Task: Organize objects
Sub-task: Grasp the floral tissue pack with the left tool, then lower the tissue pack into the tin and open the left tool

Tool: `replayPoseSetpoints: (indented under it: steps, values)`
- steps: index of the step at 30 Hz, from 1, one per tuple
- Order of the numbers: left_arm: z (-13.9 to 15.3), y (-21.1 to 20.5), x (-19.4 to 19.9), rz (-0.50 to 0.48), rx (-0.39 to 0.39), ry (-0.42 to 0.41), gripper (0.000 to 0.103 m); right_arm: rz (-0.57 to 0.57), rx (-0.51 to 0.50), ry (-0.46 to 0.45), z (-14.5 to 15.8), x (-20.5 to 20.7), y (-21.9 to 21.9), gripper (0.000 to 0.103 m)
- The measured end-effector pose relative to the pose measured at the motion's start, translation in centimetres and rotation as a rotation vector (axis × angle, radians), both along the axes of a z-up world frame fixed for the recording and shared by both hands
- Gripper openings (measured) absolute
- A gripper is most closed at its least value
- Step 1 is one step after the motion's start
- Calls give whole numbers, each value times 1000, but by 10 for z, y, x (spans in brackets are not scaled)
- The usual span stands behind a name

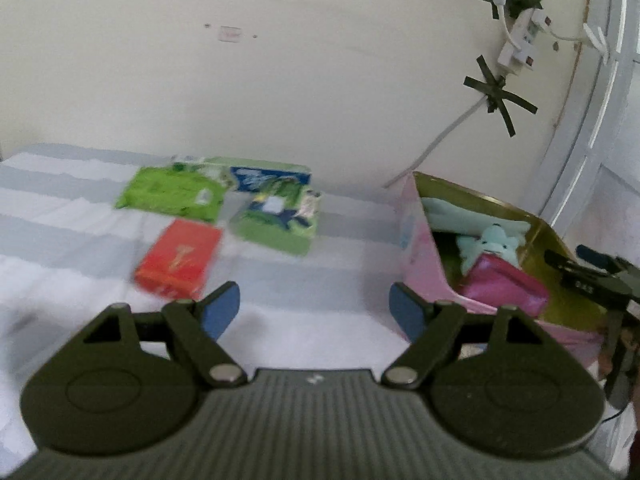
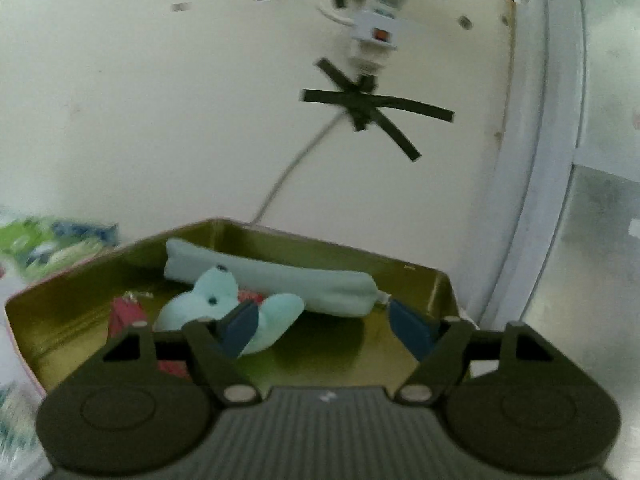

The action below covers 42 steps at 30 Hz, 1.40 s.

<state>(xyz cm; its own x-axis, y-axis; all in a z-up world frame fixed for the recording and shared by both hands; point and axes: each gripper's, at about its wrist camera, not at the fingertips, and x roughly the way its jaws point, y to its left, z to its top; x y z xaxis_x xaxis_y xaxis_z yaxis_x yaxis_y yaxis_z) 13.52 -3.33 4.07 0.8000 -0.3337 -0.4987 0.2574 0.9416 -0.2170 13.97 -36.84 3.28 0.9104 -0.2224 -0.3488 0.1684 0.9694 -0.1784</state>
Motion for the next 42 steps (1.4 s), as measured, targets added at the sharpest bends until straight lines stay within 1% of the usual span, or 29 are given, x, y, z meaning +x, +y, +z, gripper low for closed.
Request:
replayPoseSetpoints:
  steps: [2, 6, 7, 8, 10, 11, 12, 13, 15, 16, 17, 18, 20, 21, 22, 23, 25, 26, 27, 28, 30, 31, 33, 34, 35, 36, 38, 42]
  values:
    - [-6, 12, -15, -9, -1, 2, 83, 23, -12, -12, 0, -24, 13, 82]
    - [-21, 29, -34, -62, -53, 49, 83, 64, 1, -28, 1, -57, 31, 87]
    - [-24, 32, -37, -79, -66, 62, 83, 47, -11, -54, 3, -66, 37, 91]
    - [-26, 33, -38, -95, -73, 70, 83, 6, -37, -104, 7, -77, 44, 95]
    - [-31, 33, -40, -124, -74, 82, 83, -57, -76, -228, 17, -110, 64, 96]
    - [-33, 34, -40, -138, -74, 87, 83, -46, -70, -254, 20, -125, 75, 97]
    - [-36, 33, -40, -155, -81, 94, 83, -13, -45, -254, 21, -140, 86, 97]
    - [-38, 31, -37, -178, -91, 107, 83, 49, 12, -224, 18, -153, 97, 94]
    - [-42, 17, -28, -254, -108, 157, 83, 160, 141, -94, 3, -164, 112, 80]
    - [-44, 8, -24, -302, -114, 184, 82, 181, 180, -29, -9, -165, 118, 67]
    - [-46, -4, -19, -352, -116, 212, 82, 197, 210, 34, -21, -164, 123, 60]
    - [-48, -14, -17, -380, -113, 227, 82, 229, 229, 105, -34, -162, 130, 60]
    - [-53, -31, -13, -419, -85, 238, 82, 266, 197, 197, -56, -159, 147, 62]
    - [-56, -39, -12, -428, -68, 245, 81, 267, 182, 192, -61, -160, 153, 64]
    - [-58, -44, -12, -433, -62, 245, 81, 275, 181, 172, -61, -159, 156, 63]
    - [-59, -46, -14, -438, -60, 237, 81, 283, 196, 179, -59, -155, 156, 64]
    - [-60, -51, -15, -468, -81, 249, 79, 300, 225, 179, -57, -146, 155, 65]
    - [-61, -52, -15, -475, -86, 251, 78, 310, 218, 181, -57, -146, 160, 65]
    - [-61, -53, -16, -474, -82, 247, 74, 325, 204, 184, -57, -143, 163, 65]
    - [-61, -55, -18, -469, -71, 237, 68, 340, 191, 182, -59, -138, 166, 67]
    - [-62, -59, -20, -466, -48, 222, 60, 371, 192, 182, -60, -130, 170, 71]
    - [-63, -60, -21, -466, -43, 218, 58, 379, 201, 178, -63, -127, 170, 71]
    - [-60, -60, -21, -466, -33, 216, 57, 406, 209, 167, -66, -123, 174, 67]
    - [-60, -59, -22, -480, -40, 222, 57, 418, 208, 162, -68, -122, 179, 63]
    - [-58, -57, -24, -489, -50, 225, 57, 435, 198, 162, -68, -121, 182, 51]
    - [-54, -56, -29, -483, -45, 208, 57, 461, 203, 164, -66, -121, 186, 51]
    - [-43, -54, -39, -473, -24, 148, 57, 460, 206, 142, -63, -120, 187, 51]
    - [-8, -52, -43, -478, -68, 72, 57, 464, 231, 39, -40, -127, 183, 51]
